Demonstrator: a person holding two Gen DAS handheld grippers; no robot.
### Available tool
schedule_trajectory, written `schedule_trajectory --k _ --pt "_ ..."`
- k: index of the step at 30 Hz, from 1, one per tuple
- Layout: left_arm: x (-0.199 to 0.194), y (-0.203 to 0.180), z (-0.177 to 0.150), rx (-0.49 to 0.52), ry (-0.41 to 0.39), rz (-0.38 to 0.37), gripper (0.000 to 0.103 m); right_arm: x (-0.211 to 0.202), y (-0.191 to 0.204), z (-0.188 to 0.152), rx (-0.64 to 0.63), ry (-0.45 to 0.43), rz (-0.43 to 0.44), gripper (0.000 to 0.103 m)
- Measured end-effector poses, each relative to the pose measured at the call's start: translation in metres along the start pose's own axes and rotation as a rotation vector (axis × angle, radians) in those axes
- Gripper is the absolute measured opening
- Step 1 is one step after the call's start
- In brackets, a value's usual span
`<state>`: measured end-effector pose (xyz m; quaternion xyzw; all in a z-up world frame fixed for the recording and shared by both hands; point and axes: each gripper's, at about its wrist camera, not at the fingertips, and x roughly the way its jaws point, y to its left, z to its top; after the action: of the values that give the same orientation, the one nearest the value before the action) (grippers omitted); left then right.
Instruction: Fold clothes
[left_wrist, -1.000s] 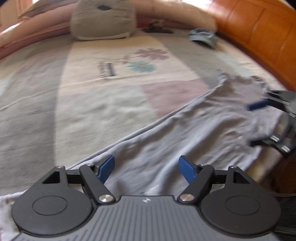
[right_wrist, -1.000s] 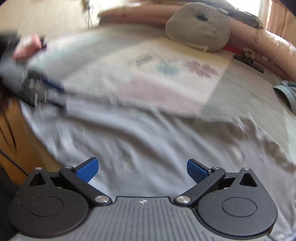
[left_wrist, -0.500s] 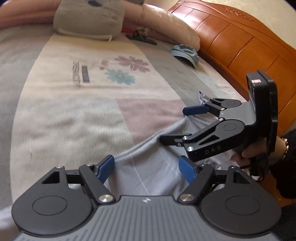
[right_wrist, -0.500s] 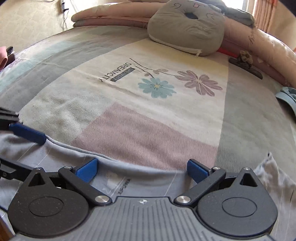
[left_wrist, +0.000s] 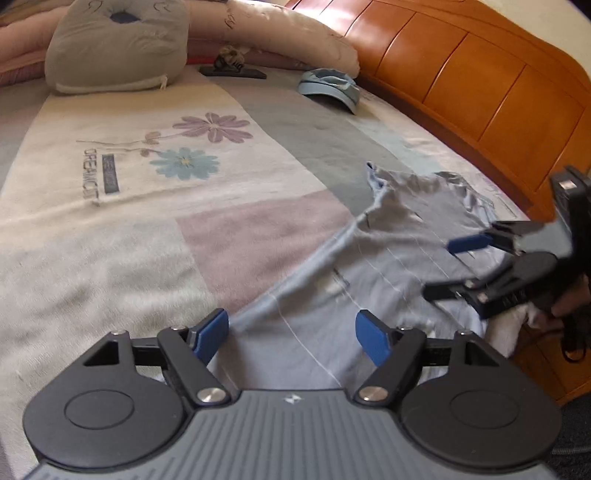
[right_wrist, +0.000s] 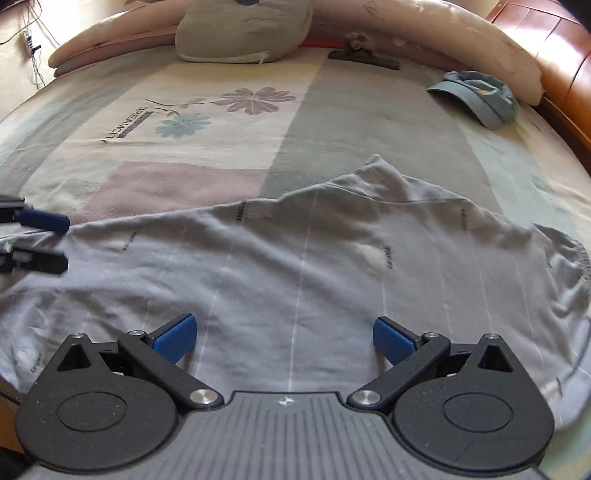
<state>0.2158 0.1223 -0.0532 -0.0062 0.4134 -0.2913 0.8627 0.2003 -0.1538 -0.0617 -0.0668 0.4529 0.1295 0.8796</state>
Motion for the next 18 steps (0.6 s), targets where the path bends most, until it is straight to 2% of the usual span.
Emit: schedule_trajectory --k 2,4,7,10,12,14,18 --pt "-0.011 -0.003 0.002 0.026 -0.012 -0.006 0.076 -0.008 0.004 -0.002 -0.029 -0.017 0.021 0.103" --pt "-0.020 -0.003 0.001 0.018 -0.020 -0.052 0.077 -0.015 0.014 -0.003 -0.099 -0.040 0.057 0.103" --pt "-0.018 -0.002 -0.004 -0.035 -0.009 -0.103 0.077 -0.019 0.031 -0.008 -0.209 -0.066 0.125 0.103" --pt "-0.005 -0.002 -0.011 -0.100 0.015 -0.132 0.078 -0.010 0.045 -0.016 -0.239 -0.073 0.177 0.103" --pt "0.003 0.000 -0.016 -0.114 0.012 -0.071 0.076 -0.007 0.050 -0.026 -0.252 -0.088 0.189 0.103" --pt "0.003 0.003 -0.015 -0.135 0.011 -0.055 0.077 -0.008 0.051 -0.039 -0.267 -0.117 0.183 0.103" --pt "-0.002 -0.005 -0.010 -0.108 0.026 0.008 0.077 -0.024 0.043 -0.052 -0.294 -0.087 0.174 0.103"
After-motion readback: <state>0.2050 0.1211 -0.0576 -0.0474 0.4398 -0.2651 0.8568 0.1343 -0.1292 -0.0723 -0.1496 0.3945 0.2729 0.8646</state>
